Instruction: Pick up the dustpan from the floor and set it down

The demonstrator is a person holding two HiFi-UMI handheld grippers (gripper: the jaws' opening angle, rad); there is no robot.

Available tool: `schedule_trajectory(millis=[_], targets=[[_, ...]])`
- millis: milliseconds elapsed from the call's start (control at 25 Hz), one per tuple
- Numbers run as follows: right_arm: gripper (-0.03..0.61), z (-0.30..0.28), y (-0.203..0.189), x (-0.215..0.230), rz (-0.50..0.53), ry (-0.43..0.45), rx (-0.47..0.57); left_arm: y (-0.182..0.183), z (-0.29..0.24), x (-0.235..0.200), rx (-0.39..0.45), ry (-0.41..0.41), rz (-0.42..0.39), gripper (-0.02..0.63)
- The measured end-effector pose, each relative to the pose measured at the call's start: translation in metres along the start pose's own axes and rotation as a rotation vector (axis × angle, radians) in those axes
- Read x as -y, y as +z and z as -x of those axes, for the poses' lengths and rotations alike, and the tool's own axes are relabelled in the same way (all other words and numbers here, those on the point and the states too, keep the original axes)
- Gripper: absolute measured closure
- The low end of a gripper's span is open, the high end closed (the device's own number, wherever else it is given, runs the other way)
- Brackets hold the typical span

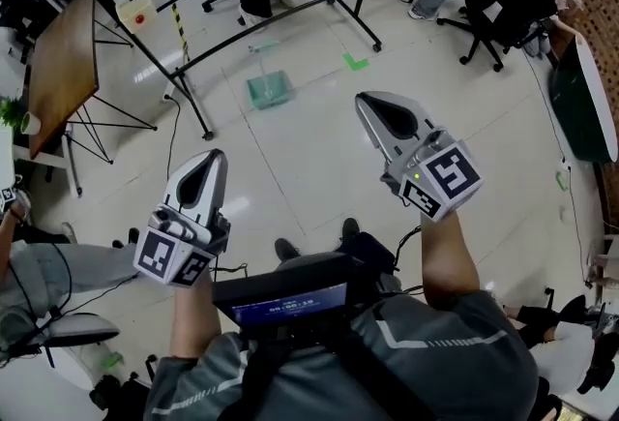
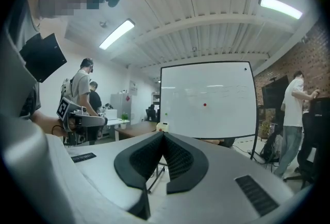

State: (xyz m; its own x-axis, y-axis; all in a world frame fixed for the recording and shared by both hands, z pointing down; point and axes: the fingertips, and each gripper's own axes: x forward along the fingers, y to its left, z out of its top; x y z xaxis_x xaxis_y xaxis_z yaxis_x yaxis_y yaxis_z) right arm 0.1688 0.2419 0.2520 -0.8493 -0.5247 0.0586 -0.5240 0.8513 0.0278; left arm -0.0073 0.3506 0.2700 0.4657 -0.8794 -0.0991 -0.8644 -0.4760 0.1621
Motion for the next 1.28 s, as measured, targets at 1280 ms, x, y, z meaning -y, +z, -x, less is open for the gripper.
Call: schedule_trajectory(millis=[1280], targets=[[0.569,0.112,0.012,-0.001,0.002,0.07,0.056,0.002,-0.013,0.123,0.03,0.036,-0.025,0.588]])
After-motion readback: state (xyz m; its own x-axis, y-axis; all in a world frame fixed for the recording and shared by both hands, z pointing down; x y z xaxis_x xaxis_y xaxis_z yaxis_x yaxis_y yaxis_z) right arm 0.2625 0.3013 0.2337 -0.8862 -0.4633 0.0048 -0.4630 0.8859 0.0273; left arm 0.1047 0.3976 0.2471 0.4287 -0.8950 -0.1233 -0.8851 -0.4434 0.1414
